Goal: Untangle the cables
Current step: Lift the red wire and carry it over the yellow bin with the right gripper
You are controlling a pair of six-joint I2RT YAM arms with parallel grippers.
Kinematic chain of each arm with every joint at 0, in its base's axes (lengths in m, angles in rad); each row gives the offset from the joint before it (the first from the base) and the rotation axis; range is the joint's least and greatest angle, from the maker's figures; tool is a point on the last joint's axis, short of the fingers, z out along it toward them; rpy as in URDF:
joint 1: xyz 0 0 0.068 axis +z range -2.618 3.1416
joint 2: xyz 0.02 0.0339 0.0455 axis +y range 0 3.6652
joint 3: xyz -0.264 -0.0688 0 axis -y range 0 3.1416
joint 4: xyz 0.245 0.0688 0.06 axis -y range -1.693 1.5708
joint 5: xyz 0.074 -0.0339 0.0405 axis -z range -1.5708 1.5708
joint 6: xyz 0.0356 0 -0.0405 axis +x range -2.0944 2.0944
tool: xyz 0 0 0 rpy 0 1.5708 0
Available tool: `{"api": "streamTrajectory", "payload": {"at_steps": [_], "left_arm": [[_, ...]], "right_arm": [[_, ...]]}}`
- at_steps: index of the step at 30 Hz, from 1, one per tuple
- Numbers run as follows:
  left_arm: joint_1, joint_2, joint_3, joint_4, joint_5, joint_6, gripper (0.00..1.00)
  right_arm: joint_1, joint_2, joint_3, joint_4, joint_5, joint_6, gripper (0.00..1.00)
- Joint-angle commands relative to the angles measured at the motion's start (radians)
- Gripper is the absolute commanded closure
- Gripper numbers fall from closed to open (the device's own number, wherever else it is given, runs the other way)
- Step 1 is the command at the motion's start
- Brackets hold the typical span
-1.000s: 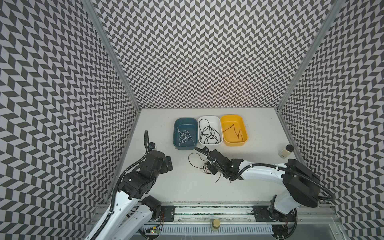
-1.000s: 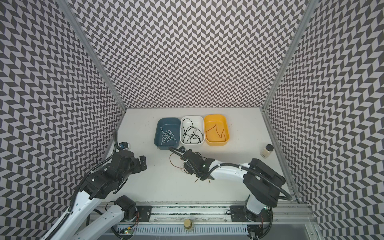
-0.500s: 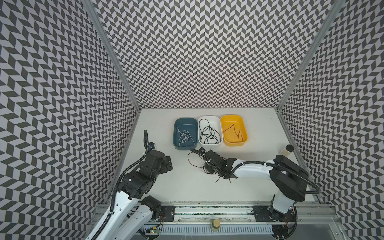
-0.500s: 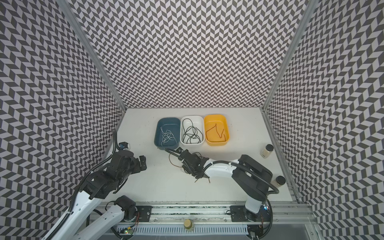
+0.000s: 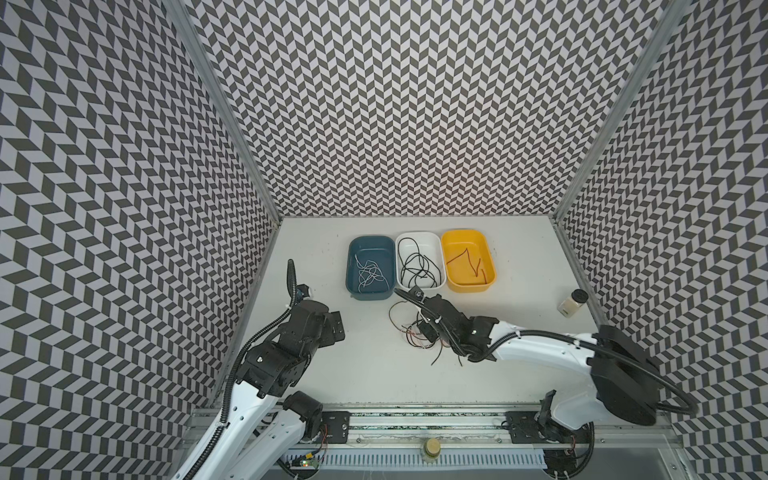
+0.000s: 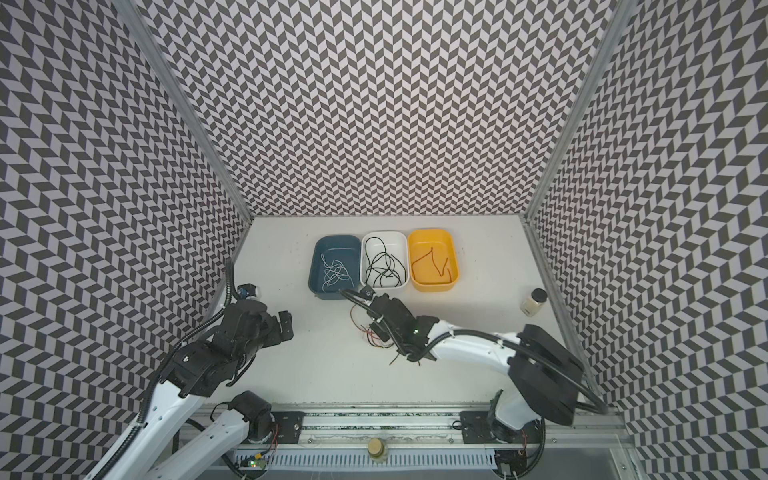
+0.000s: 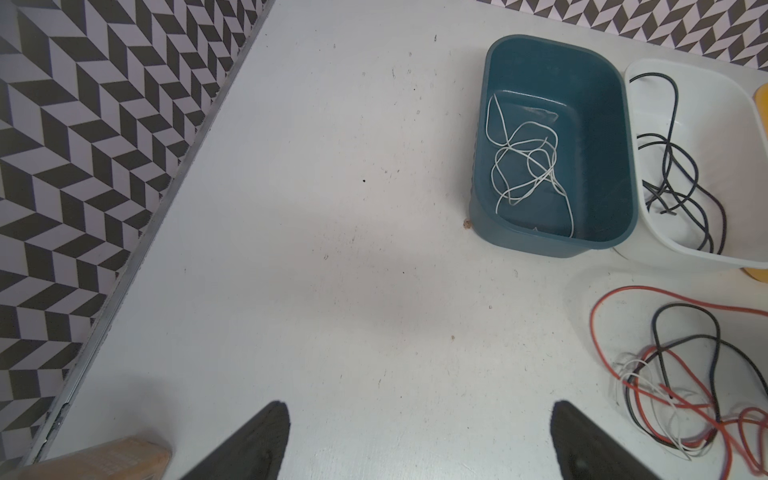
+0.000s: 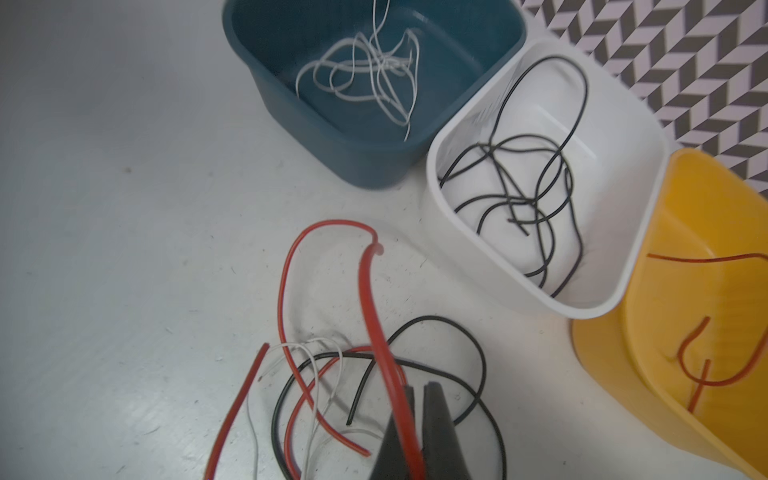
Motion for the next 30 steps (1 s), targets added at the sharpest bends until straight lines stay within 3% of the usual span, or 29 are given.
{"api": "streamTrajectory", "payload": {"at_steps": [1, 10, 17, 20, 23, 30], "left_arm": [[0.007, 0.002, -0.001, 0.012, 0.002, 0.004, 0.0], [0.008, 0.011, -0.002, 0.014, 0.008, 0.004, 0.0], [0.007, 0.008, -0.003, 0.012, 0.008, 0.002, 0.0], [0.008, 0.008, -0.003, 0.013, 0.009, 0.002, 0.0], [0.007, 0.008, -0.004, 0.013, 0.011, 0.002, 0.0], [0.007, -0.002, -0.001, 0.012, 0.005, 0.001, 0.0]], "right_arm": [[-0.002, -0.128, -0.014, -0.023, 0.033, -0.007, 1.0], [-0.002, -0.377, -0.007, -0.112, 0.182, 0.007, 1.0], [-0.018, -0.443, 0.094, -0.218, 0.265, -0.008, 1.0], [-0.083, -0.432, 0.146, -0.291, 0.25, 0.034, 1.0], [-0.207, -0.412, 0.195, -0.374, 0.157, 0.124, 1.0], [-0.41, -0.288, 0.255, -0.402, 0.097, 0.211, 1.0]]}}
